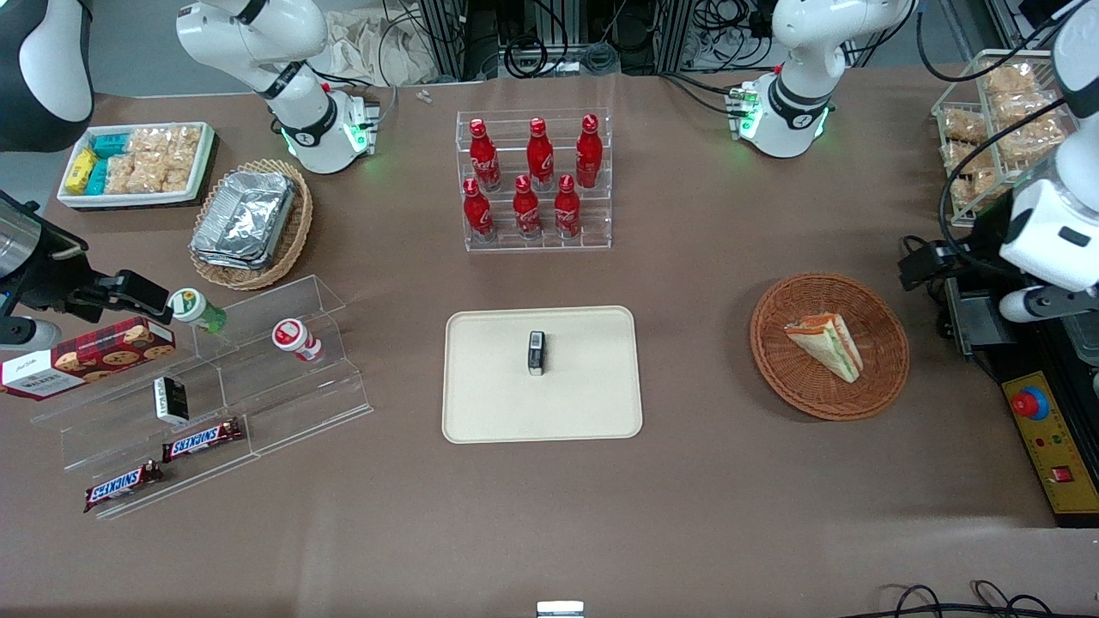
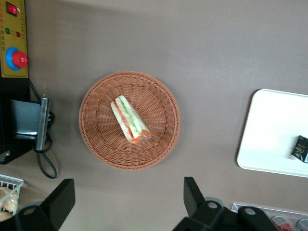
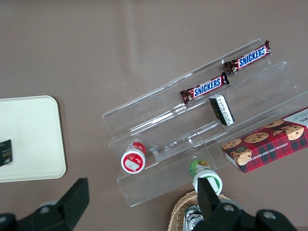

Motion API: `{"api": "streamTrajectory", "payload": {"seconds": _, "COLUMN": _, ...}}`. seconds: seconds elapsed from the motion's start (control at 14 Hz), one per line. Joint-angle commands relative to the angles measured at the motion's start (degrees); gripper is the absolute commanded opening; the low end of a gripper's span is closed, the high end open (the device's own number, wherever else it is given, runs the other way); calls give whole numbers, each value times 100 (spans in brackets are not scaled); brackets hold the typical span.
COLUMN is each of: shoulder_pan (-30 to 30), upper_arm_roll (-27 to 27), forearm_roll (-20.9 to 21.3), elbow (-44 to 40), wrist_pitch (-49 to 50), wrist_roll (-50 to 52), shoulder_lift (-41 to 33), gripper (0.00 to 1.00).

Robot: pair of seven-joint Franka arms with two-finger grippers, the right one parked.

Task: Place sandwich from basket to tray
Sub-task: 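Reach the left gripper down to the wrapped sandwich in the basket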

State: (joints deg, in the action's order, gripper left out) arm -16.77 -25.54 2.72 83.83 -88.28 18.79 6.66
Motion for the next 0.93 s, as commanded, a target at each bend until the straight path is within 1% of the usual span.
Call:
{"api": "streamTrajectory", "payload": {"seconds": 0.0, "shoulder_pan": -10, "upper_arm_roll": -74, "forearm_roll": 70, "elbow": -77, "wrist_pitch": 56, "wrist_roll": 195, "shoulder_lift": 11, "gripper": 100}}
{"api": "streamTrajectory", "payload": {"seconds": 0.29, "shoulder_pan": -115, "upper_arm_roll": 22, "forearm_roll": -8, "elbow": -25, "wrist_pitch": 355, "wrist_roll": 142, "shoulder_lift": 107, "gripper": 100}}
{"api": "streamTrajectory", "payload": {"seconds": 0.36, "shoulder_pan": -229, "upper_arm_roll": 75, "forearm_roll": -113, "elbow": 115, "wrist_pitch": 530, "wrist_roll": 142, "shoulder_lift": 107, "gripper": 100}}
{"api": "streamTrajectory", "payload": {"seconds": 0.43, "shoulder_pan": -343, "upper_arm_roll": 84, "forearm_roll": -279, "elbow": 316, "wrist_pitch": 488, "wrist_roll": 186, "shoulder_lift": 38, "gripper": 100}}
{"api": "streamTrajectory", "payload": {"seconds": 0.5, "shoulder_pan": -396, "upper_arm_roll": 93, "forearm_roll": -342, "elbow": 571, "wrist_pitch": 383, "wrist_roll": 351, "shoulder_lift": -68, "gripper": 99}}
{"api": "streamTrajectory", "payload": {"seconds": 0.57, "shoulder_pan": -414, "upper_arm_roll": 102, "forearm_roll": -334, "elbow": 921, "wrist_pitch": 164, "wrist_roll": 962, "shoulder_lift": -225, "gripper": 99}}
{"api": "streamTrajectory", "payload": {"seconds": 0.71, "shoulder_pan": -388, "upper_arm_roll": 85, "forearm_roll": -290, "elbow": 1912, "wrist_pitch": -764, "wrist_roll": 2394, "shoulder_lift": -638, "gripper": 100}}
{"api": "streamTrajectory", "payload": {"seconds": 0.86, "shoulder_pan": -379, "upper_arm_roll": 76, "forearm_roll": -351, "elbow": 3064, "wrist_pitch": -1950, "wrist_roll": 2970, "shoulder_lift": -1016, "gripper": 100}}
